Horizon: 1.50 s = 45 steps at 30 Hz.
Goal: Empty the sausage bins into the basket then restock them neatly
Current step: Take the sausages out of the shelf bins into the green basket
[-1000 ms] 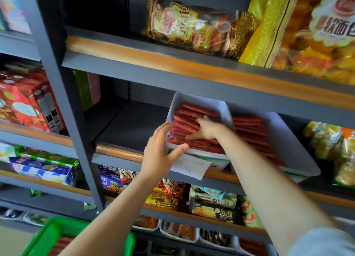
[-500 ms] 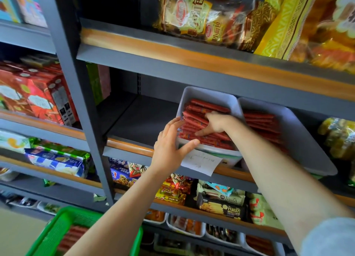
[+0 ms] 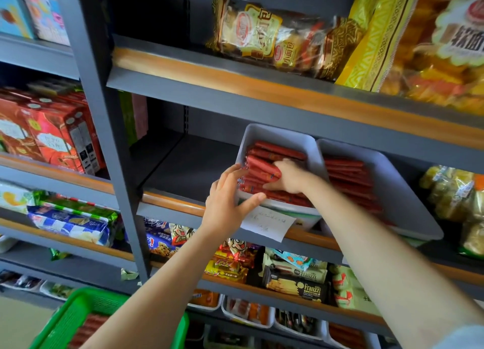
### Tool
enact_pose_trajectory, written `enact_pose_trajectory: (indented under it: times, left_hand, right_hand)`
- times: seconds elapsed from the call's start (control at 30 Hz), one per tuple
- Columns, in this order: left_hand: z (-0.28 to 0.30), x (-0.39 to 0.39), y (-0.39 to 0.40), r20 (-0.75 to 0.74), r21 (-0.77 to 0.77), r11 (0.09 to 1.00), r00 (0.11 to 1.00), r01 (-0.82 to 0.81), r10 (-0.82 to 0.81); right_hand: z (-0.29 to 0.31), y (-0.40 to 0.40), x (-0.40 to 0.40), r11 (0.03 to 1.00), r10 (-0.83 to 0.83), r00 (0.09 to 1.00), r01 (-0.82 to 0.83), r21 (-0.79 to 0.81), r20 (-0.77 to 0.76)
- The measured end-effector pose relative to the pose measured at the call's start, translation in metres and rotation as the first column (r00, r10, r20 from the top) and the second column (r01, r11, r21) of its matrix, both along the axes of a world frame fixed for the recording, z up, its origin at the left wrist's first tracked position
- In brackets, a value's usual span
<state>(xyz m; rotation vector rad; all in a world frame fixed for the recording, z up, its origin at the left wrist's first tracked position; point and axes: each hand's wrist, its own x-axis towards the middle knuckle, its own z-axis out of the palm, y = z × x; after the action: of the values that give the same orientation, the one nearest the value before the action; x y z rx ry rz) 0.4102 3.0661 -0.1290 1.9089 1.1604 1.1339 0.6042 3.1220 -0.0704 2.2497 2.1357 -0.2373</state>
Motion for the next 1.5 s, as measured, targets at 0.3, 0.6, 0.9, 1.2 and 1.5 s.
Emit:
enact_pose_trajectory:
  times: [0.3,0.6,0.9,1.2,1.5]
  left_hand:
    - [0.005,-0.001,-0.004,-0.009,-0.043,0.999,1.000,0.011,-0.011]
    - [0.039,-0.035,-0.036,0.403,-0.278,0.951,0.915,0.134,-0.011]
    - [-0.002,-0.093,-0.061,0.633,-0.553,0.774,0.759,0.308,0.151]
    - [-0.056,-0.168,-0.053,0.546,-0.726,0.676,0.705,0.128,0.453]
    - [-0.074,-0.199,-0.058,0.524,-0.743,0.664,0.688,0.080,0.503]
  right_hand:
    - [0.048,-0.057,-0.010,0.970,0.017,1.000,-0.013,0.241,-0.012]
    - [0.062,-0.134,-0.052,0.982,0.124,0.903,-0.051,0.184,-0.411]
    - [-0.017,-0.123,-0.136,0.973,0.117,0.571,-0.230,-0.022,-0.812]
    - [-0.087,-0.112,-0.197,0.914,-0.352,0.265,-0.107,-0.391,-0.897]
    - [-0.098,-0.113,-0.231,0.832,-0.478,0.170,-0.225,-0.507,-0.861]
